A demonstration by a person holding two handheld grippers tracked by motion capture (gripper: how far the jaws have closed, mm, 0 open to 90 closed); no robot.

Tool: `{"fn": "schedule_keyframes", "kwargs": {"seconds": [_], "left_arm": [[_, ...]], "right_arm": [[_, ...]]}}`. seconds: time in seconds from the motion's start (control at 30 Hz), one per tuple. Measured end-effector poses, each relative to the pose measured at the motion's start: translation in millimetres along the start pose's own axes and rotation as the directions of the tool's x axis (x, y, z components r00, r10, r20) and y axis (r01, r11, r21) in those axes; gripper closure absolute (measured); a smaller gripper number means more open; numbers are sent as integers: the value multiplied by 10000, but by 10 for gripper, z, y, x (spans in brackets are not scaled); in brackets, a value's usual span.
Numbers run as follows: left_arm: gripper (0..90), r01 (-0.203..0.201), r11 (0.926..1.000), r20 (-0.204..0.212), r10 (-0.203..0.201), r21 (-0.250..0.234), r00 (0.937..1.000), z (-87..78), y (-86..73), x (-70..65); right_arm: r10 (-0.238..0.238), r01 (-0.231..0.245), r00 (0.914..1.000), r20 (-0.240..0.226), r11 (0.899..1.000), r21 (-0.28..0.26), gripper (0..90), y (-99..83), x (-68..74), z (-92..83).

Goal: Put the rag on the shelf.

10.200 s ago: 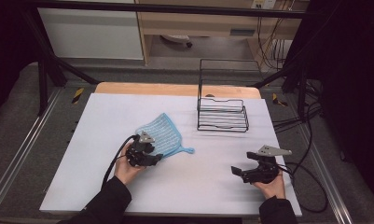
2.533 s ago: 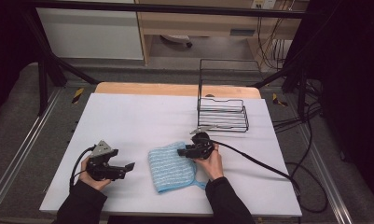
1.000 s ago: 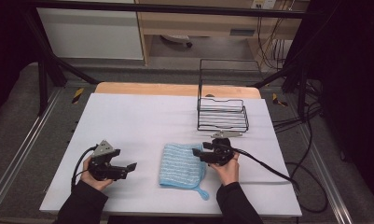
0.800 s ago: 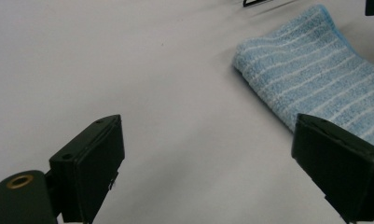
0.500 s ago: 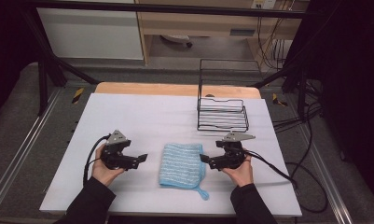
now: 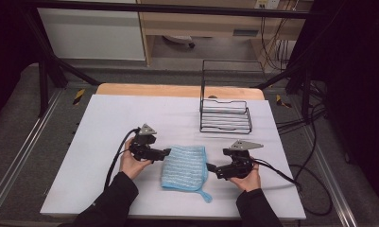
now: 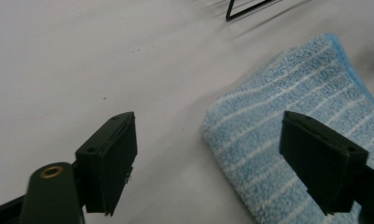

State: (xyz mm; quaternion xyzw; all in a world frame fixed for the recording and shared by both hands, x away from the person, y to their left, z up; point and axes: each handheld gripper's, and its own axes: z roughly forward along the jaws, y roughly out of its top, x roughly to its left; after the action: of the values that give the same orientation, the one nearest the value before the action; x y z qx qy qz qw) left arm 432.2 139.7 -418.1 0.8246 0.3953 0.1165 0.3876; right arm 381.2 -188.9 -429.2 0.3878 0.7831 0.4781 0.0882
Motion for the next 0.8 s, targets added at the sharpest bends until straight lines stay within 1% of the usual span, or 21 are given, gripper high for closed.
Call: {"fn": "schedule_keyframes", "kwargs": {"seconds": [0.17, 0.23, 0.33, 0.4, 0.43, 0.57, 0.63, 0.8], "left_arm": [[344, 117, 9988, -101, -112, 475, 9999, 176, 9, -43], [399, 281, 9973, -155, -271, 684, 9995, 229, -5, -45], [455, 634, 9935, 14, -639, 948, 9980, 264, -23, -16], [514, 798, 9916, 243, -827, 1020, 9963, 265, -32, 1], [541, 788, 9909, 282, -823, 1093, 9962, 263, -35, 6], [630, 915, 9890, 510, -980, 1161, 9939, 282, -56, -4], [671, 1002, 9876, 544, -1074, 1212, 9927, 286, -55, -13], [715, 1003, 9877, 518, -1071, 1202, 9929, 280, -71, -32]], "right_arm": [[-20, 21, 10000, 31, 10000, -52, 19, -3, 4, -5], [-15, 15, 10000, 25, 10000, -29, 22, -2, 2, 0], [53, -53, 10000, 44, 10000, 45, 32, -2, -1, 14], [143, -144, 9999, 69, 9999, 52, 44, 4, -8, 28], [219, -219, 9997, 72, 9997, 58, 52, 10, -13, 37], [406, -408, 9990, 210, 9991, 86, 96, 57, -44, 89], [426, -433, 9987, 286, 9988, 220, 121, 93, -55, 142], [602, -620, 9975, 358, 9967, 531, 235, 178, -96, 335]]}}
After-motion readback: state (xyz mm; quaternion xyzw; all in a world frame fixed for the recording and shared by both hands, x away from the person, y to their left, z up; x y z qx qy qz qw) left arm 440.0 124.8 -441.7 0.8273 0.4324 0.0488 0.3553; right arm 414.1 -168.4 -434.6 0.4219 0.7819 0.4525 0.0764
